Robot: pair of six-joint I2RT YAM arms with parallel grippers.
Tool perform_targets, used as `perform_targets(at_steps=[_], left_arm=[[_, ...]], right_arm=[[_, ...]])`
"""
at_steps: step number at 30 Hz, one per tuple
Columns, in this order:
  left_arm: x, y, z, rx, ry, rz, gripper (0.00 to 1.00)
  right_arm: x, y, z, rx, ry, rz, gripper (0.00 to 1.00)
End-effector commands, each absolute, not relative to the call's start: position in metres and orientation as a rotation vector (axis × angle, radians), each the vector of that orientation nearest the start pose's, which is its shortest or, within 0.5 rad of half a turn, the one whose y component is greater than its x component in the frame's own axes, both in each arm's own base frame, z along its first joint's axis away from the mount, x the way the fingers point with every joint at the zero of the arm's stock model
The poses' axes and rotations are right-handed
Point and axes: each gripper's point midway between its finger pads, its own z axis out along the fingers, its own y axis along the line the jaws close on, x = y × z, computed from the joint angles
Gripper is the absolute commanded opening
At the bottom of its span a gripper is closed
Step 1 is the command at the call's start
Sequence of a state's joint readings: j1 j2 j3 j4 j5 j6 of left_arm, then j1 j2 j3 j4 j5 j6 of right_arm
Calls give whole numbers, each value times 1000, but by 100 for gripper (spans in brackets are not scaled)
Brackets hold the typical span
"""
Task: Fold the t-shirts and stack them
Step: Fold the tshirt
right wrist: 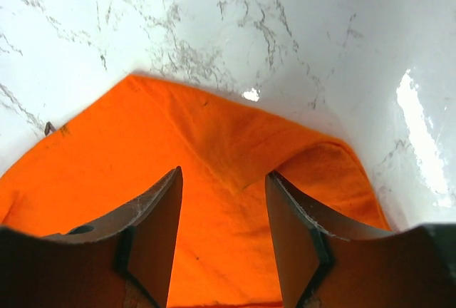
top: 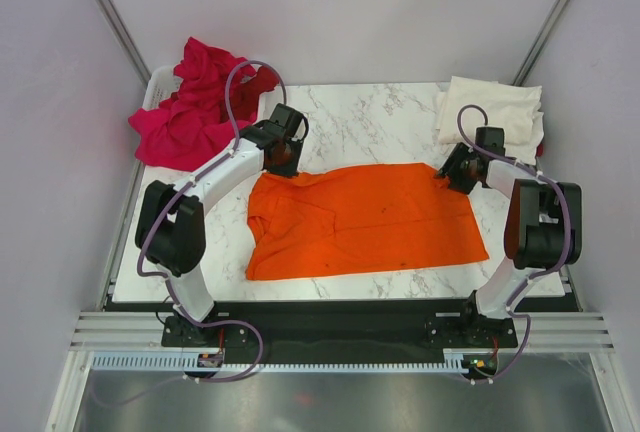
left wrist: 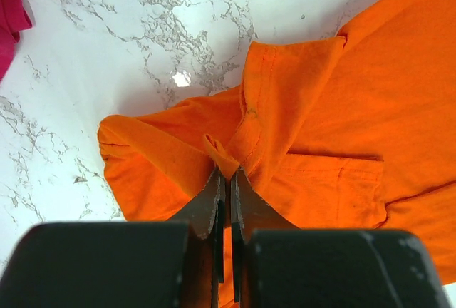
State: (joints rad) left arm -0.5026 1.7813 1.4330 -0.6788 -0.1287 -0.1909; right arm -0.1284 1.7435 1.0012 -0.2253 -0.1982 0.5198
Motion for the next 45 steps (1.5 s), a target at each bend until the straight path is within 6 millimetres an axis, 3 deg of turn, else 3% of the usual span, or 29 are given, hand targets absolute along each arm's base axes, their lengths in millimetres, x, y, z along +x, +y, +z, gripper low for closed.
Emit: perform_targets(at_steps=[1,8,16,20,27,34,36,40,44,45], left_arm=[[377,-193,127,348,2514,-120,2],[377,-193,125,352,2519,-121,2],[377,-193,124,354,2521,-115,2],[378,-190,127,351,2512,-102,2],[380,-182,134,350,2483,-46,2],[375,-175,144,346,2464,-36,2],[368,-169,151,319,2454,-31,2],[342,-152,144,297,2476,-11,2],[318,-132,140,266,2479,14,2],[308,-127,130,269,2501,27,2]], right_arm=[[420,-5,45,719,2385,366,57],[419,-5,36,722,2403,360,51],[421,-5,34,713,2400,363,21],[423,-5,41,706,2388,368,0],[421,-3,74,708,2347,400,0],[401,-15,109,746,2298,467,0],[394,-17,107,765,2300,486,0],[380,-25,106,788,2294,508,0],[359,-36,90,865,2298,508,0],[358,-37,90,881,2288,513,0]])
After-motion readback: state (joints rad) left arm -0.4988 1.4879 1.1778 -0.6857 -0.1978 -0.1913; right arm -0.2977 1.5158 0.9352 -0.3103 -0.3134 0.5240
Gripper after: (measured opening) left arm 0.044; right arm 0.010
